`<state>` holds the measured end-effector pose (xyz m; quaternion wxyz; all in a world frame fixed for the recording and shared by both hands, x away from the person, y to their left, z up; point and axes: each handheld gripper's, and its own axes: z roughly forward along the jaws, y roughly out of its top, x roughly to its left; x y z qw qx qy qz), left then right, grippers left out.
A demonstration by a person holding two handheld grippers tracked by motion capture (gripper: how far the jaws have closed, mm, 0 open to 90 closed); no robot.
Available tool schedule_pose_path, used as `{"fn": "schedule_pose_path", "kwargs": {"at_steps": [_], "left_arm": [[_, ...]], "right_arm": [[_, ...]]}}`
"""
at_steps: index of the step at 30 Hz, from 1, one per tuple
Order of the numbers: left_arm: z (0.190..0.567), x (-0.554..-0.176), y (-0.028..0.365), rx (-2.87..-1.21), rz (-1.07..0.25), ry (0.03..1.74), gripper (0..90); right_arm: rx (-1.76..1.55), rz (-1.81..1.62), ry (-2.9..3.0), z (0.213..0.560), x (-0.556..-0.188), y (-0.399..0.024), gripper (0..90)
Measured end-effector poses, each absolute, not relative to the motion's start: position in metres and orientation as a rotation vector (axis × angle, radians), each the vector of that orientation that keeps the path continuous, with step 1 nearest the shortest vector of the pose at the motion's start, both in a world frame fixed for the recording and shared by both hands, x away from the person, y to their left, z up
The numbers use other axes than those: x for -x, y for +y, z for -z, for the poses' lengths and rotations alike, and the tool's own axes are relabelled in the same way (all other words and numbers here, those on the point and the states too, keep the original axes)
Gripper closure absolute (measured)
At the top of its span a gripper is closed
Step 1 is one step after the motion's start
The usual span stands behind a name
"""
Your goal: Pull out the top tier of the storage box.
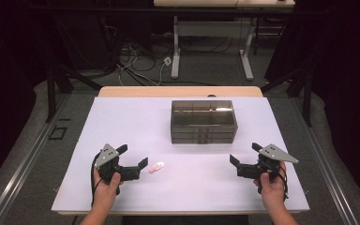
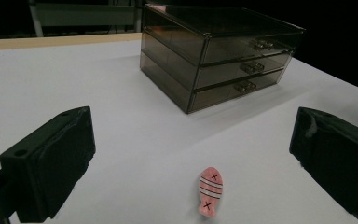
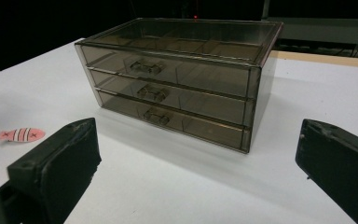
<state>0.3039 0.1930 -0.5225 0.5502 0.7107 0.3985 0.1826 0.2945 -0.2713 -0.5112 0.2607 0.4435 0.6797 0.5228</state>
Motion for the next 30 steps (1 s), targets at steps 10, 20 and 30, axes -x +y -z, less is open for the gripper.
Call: {"fn": "schedule_pose_path", "kwargs": {"at_steps": [10, 20, 30], "left_arm": [[0.523, -0.301, 0.191, -1.706, -0.468, 0.963, 0.4], [0.523, -0.300, 0.188, -1.654, -0.471, 1.016, 0.4], [0.522, -0.297, 0.193, -1.626, -0.485, 1.032, 0.5]], "right_arm": [[-1.283, -1.366, 1.843, 0.520, -0.304, -0.270, 0.0], [-1.257, -1.370, 1.856, 0.519, -0.308, -0.266, 1.7], [-1.282, -1.386, 1.863, 0.511, -0.317, -0.251, 16.5]]}}
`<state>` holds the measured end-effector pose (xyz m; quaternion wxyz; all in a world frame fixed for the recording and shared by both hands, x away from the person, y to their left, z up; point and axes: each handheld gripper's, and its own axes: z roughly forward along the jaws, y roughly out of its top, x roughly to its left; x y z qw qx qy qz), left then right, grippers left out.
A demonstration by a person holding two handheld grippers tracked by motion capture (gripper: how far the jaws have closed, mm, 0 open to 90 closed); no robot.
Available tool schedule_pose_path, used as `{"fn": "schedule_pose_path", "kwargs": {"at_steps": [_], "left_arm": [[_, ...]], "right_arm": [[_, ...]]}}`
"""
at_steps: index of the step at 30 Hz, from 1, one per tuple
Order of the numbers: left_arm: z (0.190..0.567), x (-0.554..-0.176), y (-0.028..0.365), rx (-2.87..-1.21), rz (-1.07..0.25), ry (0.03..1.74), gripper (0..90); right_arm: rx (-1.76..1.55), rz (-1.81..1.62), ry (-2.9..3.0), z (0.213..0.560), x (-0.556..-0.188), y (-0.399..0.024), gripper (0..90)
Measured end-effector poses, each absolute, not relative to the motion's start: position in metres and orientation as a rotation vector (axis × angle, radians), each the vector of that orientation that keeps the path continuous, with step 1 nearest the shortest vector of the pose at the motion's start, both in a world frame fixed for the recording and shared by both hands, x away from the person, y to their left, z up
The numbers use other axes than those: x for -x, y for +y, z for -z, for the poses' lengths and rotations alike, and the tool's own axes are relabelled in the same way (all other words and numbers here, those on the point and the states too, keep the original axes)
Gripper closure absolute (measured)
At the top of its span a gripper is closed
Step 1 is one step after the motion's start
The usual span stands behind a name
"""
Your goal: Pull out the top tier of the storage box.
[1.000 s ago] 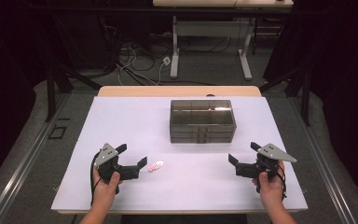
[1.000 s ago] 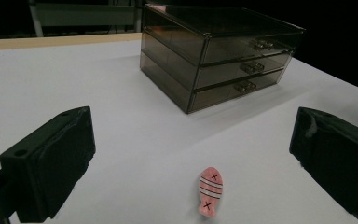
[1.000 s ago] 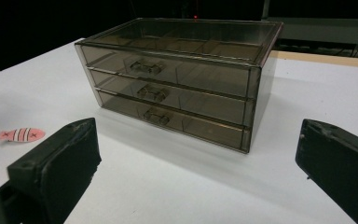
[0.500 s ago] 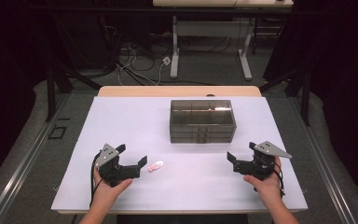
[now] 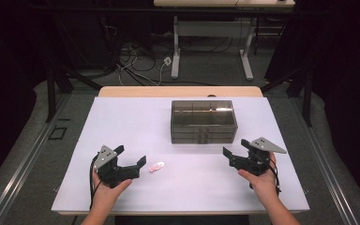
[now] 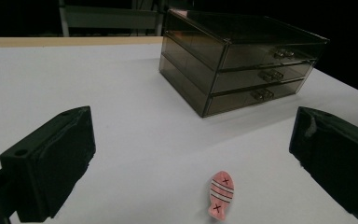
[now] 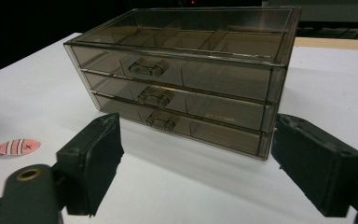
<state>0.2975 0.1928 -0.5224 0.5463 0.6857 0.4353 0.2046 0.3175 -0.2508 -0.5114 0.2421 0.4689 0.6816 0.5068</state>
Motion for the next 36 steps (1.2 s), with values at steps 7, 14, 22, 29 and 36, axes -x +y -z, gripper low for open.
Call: {"fn": "schedule_pose_path", "kwargs": {"at_steps": [7, 14, 22, 29, 36], "left_arm": [[0.522, -0.294, 0.196, -1.614, -0.475, 1.034, 0.6], [0.524, -0.294, 0.197, -1.625, -0.474, 1.048, 0.5], [0.527, -0.294, 0.200, -1.630, -0.475, 1.069, 0.6], [0.527, -0.294, 0.201, -1.634, -0.472, 1.074, 0.8], [0.528, -0.295, 0.201, -1.633, -0.465, 1.081, 0.9]], "right_arm": [[-1.260, -1.381, 1.898, 0.507, -0.324, -0.240, 22.7], [-1.224, -1.395, 1.963, 0.505, -0.335, -0.221, 28.1], [-1.204, -1.411, 1.963, 0.502, -0.342, -0.209, 30.6], [-1.191, -1.429, 1.969, 0.496, -0.346, -0.203, 30.7], [-1.269, -1.460, 1.970, 0.489, -0.352, -0.194, 33.1]]}}
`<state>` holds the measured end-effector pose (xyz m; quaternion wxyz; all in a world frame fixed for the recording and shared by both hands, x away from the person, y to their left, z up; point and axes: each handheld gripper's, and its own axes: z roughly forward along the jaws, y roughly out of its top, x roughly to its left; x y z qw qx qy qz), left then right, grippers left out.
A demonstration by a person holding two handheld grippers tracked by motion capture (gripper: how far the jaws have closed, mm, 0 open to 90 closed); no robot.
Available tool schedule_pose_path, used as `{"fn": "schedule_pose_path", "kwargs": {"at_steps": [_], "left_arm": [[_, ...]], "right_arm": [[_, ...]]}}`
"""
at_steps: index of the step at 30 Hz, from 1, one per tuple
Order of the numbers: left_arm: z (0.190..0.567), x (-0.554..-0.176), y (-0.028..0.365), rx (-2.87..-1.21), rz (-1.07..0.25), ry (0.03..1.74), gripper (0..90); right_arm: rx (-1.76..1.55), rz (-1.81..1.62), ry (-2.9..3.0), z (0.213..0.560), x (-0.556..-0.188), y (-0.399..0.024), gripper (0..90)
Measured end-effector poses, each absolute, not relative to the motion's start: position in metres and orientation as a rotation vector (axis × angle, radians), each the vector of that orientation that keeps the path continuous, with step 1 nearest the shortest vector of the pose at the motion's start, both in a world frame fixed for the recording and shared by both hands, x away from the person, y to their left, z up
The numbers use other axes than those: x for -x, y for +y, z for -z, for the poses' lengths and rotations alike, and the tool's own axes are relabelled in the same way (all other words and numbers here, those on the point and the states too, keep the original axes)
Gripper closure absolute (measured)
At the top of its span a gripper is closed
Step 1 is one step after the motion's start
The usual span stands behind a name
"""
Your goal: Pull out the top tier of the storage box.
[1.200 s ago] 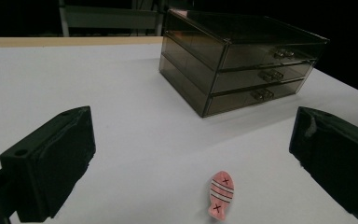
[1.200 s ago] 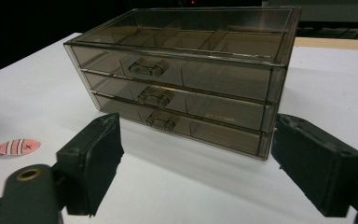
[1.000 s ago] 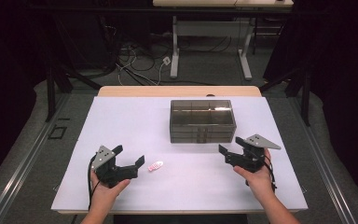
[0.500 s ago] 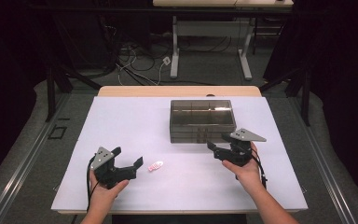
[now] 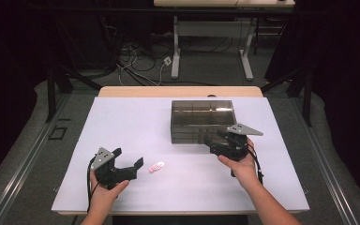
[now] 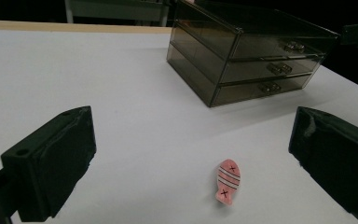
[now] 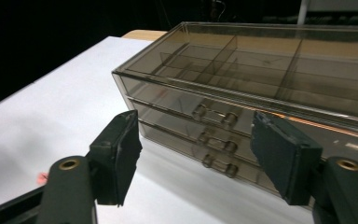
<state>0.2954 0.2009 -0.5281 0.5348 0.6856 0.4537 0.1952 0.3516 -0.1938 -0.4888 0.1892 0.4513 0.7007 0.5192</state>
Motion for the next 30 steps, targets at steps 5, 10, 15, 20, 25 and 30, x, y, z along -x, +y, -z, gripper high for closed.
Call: {"fn": "schedule_pose_path", "kwargs": {"at_steps": [5, 10, 15, 20, 25, 30], "left_arm": [[0.528, -0.296, 0.201, -1.634, -0.462, 1.082, 0.9], [0.529, -0.296, 0.201, -1.635, -0.461, 1.086, 1.0], [0.529, -0.296, 0.201, -1.635, -0.456, 1.088, 1.2], [0.530, -0.296, 0.201, -1.641, -0.456, 1.086, 1.2], [0.530, -0.297, 0.201, -1.643, -0.455, 1.087, 1.3], [0.530, -0.297, 0.201, -1.642, -0.453, 1.090, 1.3]], "right_arm": [[-1.316, -1.482, 1.966, 0.487, -0.355, -0.190, 33.1], [-1.362, -1.500, 1.981, 0.485, -0.359, -0.187, 31.7], [-1.412, -1.497, 2.006, 0.484, -0.363, -0.185, 31.7], [-1.479, -1.499, 2.012, 0.485, -0.365, -0.184, 34.2], [-1.530, -1.497, 2.017, 0.486, -0.369, -0.183, 35.7], [-1.590, -1.514, 2.002, 0.488, -0.375, -0.181, 36.4]]}}
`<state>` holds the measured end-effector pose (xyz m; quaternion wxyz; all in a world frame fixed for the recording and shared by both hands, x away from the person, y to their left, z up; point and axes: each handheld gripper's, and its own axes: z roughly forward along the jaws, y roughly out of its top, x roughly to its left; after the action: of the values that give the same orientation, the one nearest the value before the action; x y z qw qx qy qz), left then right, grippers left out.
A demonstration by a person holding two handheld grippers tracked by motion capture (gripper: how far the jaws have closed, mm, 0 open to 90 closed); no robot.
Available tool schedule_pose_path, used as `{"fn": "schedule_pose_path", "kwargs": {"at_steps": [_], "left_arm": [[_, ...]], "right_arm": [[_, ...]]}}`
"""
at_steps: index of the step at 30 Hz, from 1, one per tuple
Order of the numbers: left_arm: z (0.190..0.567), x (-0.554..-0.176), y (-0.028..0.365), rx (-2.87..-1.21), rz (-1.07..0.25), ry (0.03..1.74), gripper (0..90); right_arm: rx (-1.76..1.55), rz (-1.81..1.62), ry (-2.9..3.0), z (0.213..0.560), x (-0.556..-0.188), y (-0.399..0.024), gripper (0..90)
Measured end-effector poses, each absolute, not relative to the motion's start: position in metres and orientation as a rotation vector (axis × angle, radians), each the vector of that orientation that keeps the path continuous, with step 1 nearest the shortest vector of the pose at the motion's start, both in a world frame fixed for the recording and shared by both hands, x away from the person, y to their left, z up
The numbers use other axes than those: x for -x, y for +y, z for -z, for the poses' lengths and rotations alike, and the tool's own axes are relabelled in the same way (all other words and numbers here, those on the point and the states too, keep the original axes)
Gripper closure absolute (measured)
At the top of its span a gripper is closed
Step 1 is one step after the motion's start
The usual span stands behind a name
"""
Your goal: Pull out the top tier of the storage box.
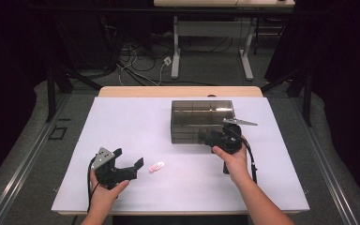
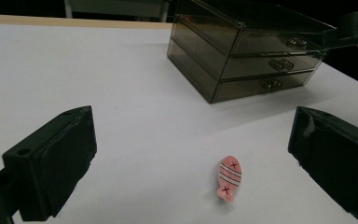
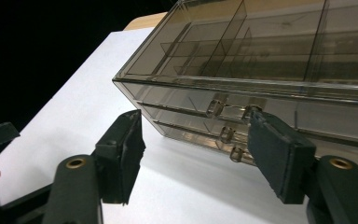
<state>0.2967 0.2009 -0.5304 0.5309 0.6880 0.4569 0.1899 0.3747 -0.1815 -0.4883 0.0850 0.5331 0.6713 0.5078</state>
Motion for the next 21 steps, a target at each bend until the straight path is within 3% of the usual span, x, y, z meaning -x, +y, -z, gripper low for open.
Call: {"fn": "schedule_pose_path", "kwargs": {"at_steps": [9, 21], "left_arm": [[0.531, -0.297, 0.202, -1.642, -0.453, 1.094, 1.7], [0.531, -0.298, 0.203, -1.647, -0.455, 1.096, 1.9]], "right_arm": [[-1.677, -1.529, 1.994, 0.495, -0.382, -0.177, 45.9], [-1.709, -1.514, 1.994, 0.501, -0.385, -0.174, 50.6]]}}
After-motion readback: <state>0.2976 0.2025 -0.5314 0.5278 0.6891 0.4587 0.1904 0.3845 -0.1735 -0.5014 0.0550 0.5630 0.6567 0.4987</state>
